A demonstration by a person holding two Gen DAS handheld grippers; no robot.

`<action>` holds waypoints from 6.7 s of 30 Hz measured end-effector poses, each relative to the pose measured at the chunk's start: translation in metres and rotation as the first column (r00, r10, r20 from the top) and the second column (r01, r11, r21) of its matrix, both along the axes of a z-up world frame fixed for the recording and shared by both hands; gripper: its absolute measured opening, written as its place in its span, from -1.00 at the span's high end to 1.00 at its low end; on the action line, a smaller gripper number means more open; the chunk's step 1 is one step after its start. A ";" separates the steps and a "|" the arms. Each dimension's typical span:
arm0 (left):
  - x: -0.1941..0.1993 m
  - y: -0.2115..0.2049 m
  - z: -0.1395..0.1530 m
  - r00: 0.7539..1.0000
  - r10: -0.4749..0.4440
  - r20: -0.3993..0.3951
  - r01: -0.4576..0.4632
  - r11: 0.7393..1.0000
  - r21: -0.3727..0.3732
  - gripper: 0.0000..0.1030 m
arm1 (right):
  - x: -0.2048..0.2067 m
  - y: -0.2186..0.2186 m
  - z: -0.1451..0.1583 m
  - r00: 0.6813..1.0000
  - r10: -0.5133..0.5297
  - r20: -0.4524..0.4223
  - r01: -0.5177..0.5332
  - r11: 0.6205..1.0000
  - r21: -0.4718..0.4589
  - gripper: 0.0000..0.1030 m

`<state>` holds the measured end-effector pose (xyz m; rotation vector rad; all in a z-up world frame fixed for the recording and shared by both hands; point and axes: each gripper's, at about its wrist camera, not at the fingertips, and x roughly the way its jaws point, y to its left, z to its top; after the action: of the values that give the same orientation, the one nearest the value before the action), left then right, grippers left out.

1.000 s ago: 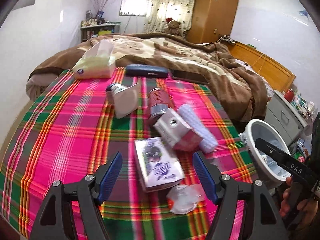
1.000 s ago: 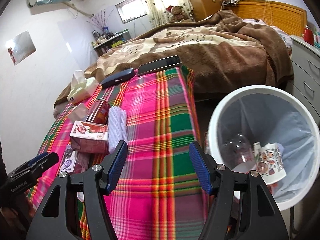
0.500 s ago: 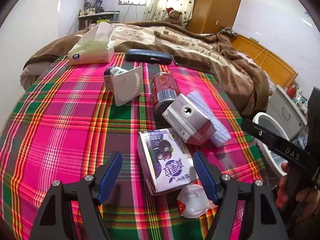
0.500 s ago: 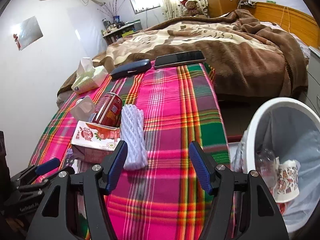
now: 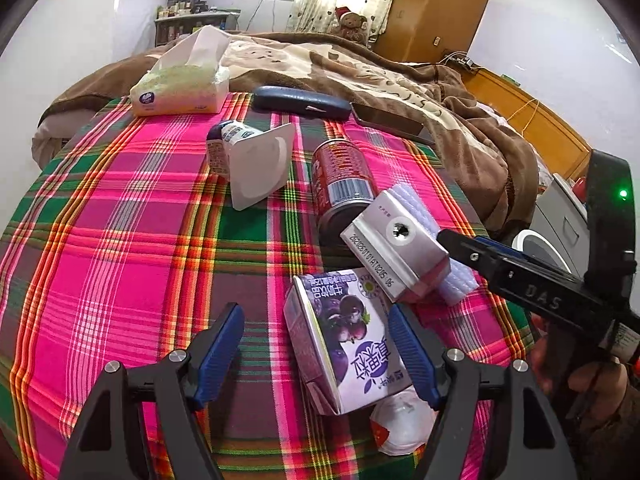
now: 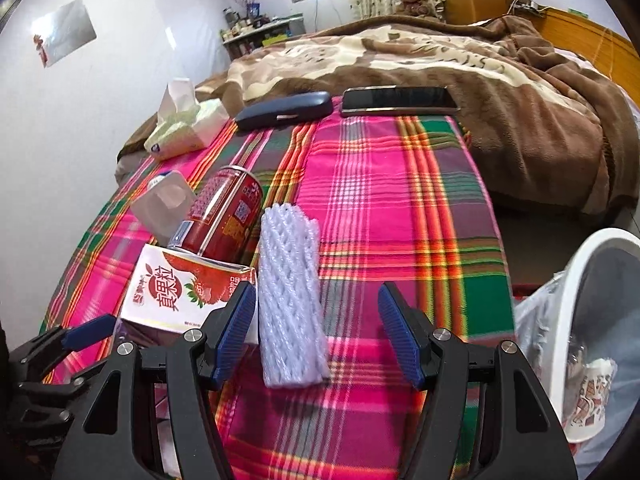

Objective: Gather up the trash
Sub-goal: 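Grasp the white foam net with the right tool while the left tool grasps a purple drink carton, then carry the foam net with the right tool while the left tool carries the carton to the bin, then open both tools over the bin, dropping the net and carton, then move both tools back over the trash on the cloth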

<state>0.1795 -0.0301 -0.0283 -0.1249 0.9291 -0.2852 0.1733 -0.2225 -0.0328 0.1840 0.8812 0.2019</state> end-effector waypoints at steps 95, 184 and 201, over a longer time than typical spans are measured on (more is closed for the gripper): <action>-0.069 -0.125 0.074 0.946 -0.243 0.213 0.231 0.970 0.079 0.26 | -0.103 -0.109 0.044 0.939 -0.301 0.164 0.302 0.953 0.021 0.53; -0.103 -0.103 0.048 0.961 -0.166 0.221 0.157 0.986 0.057 -0.22 | -0.127 -0.098 0.018 0.949 -0.274 0.158 0.271 0.962 0.040 -0.05; -0.101 -0.046 0.014 0.985 -0.061 0.163 0.053 0.997 0.057 -0.30 | -0.099 -0.043 0.013 0.974 -0.159 0.160 0.155 0.987 0.033 -0.05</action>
<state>0.0783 -0.0763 -0.0148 -0.0253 0.7765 -0.3188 0.0742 -0.2658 -0.0203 0.2519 0.6991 0.0769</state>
